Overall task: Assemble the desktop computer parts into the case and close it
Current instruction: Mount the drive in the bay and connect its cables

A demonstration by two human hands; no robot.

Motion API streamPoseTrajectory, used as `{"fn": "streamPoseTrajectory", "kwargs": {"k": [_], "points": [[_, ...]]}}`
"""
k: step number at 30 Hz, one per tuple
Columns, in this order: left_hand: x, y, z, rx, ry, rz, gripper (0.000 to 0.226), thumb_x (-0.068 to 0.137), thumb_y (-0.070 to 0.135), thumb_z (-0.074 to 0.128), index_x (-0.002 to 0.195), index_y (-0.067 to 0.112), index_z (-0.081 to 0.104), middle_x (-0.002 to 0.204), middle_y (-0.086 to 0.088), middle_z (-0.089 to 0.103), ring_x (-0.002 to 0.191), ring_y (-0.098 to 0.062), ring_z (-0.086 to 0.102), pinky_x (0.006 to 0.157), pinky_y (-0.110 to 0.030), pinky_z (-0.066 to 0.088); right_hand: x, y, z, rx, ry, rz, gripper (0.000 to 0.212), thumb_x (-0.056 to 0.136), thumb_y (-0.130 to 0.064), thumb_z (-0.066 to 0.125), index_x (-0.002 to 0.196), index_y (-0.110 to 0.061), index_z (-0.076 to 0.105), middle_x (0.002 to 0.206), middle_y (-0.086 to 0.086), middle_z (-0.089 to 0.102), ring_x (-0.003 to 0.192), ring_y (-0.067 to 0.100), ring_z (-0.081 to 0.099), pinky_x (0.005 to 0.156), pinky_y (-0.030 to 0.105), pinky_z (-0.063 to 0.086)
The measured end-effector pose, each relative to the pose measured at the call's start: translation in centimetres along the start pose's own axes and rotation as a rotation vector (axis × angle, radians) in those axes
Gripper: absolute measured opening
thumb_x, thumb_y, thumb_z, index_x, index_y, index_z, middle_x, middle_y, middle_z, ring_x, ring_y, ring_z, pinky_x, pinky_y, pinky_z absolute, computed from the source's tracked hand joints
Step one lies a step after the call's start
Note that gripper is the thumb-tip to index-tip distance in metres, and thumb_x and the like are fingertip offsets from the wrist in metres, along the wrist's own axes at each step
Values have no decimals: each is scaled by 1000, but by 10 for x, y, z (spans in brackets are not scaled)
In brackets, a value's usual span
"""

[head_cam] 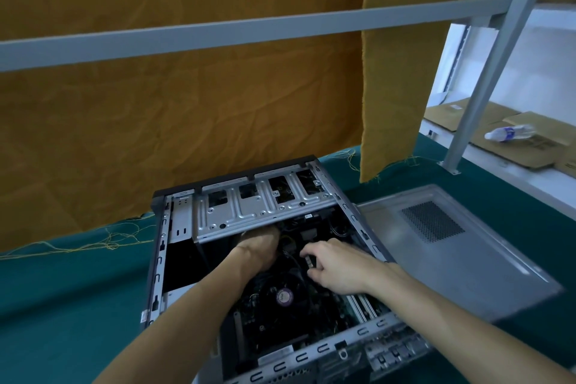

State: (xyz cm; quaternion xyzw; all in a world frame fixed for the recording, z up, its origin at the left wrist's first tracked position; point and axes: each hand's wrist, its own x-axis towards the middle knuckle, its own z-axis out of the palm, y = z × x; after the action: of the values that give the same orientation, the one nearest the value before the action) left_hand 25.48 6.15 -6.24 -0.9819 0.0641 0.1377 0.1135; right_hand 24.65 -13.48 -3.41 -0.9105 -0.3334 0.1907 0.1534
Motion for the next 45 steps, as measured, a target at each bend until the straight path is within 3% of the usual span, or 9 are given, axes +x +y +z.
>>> {"fn": "streamPoseTrajectory", "kwargs": {"k": [6, 9, 12, 14, 19, 22, 30, 40, 45], "points": [[1, 2, -3, -48, 71, -17, 39, 100, 25, 58, 134, 7, 56, 138, -16, 58, 126, -34, 56, 103, -34, 47, -7, 1, -7, 236, 53, -33, 38, 105, -24, 55, 142, -19, 54, 84, 4, 75, 67, 18, 72, 63, 37, 63], [4, 9, -2, -14, 121, 77, 43, 105, 17, 48, 145, 2, 45, 150, -19, 48, 137, -38, 46, 102, -14, 41, -15, 4, -20, 418, 293, -117, 25, 103, -22, 56, 126, -28, 65, 83, -10, 72, 71, 14, 73, 57, 34, 62], [5, 13, -1, 154, 124, -30, 51, 104, 18, 47, 151, 2, 37, 157, -21, 37, 144, -39, 37, 118, -39, 29, -15, 16, -38, 225, 683, -194, 19, 101, -24, 56, 113, -30, 69, 86, -25, 67, 70, 5, 68, 57, 26, 58], [7, 11, 0, 205, 99, -47, 51, 103, 15, 47, 151, 1, 36, 158, -22, 35, 145, -40, 36, 119, -45, 27, -7, 25, -47, 93, 819, -109, 16, 100, -19, 60, 111, -23, 70, 101, -17, 66, 85, 4, 64, 77, 28, 59], [1, 12, -1, 179, 138, -37, 47, 105, 14, 43, 150, 4, 37, 156, -18, 38, 143, -37, 38, 118, -42, 28, 13, 42, -68, -20, 465, -59, 31, 97, -23, 65, 128, -22, 66, 116, -13, 55, 111, 6, 50, 103, 35, 46], [0, 11, -1, 162, 109, -14, 45, 105, 15, 42, 149, 3, 39, 155, -22, 39, 142, -40, 38, 118, -46, 26, 18, 42, -82, -190, 324, -73, 48, 91, -25, 74, 137, -22, 62, 129, -11, 54, 119, 10, 46, 103, 34, 43], [5, 12, -7, 170, 51, -59, 60, 104, 21, 49, 155, 1, 26, 161, -25, 26, 148, -43, 28, 121, -49, 22, 25, 36, -86, -317, 304, -110, 43, 88, -25, 79, 129, -18, 67, 122, -1, 62, 117, 18, 53, 97, 34, 46], [6, 11, 4, -354, 8, -99, 35, 98, 25, 57, 129, 8, 54, 135, -17, 57, 119, -35, 59, 95, -40, 48, 19, 38, -73, -293, 361, -121, 41, 92, -23, 75, 132, -16, 64, 118, -2, 59, 114, 15, 46, 94, 31, 43], [14, 15, 4, -330, 72, -174, 54, 101, 13, 55, 150, 5, 36, 157, -20, 36, 140, -37, 42, 112, -38, 37, 19, 39, -66, -312, 403, -119, 43, 93, -21, 73, 134, -15, 63, 121, 0, 59, 117, 17, 46, 99, 36, 46]]}}
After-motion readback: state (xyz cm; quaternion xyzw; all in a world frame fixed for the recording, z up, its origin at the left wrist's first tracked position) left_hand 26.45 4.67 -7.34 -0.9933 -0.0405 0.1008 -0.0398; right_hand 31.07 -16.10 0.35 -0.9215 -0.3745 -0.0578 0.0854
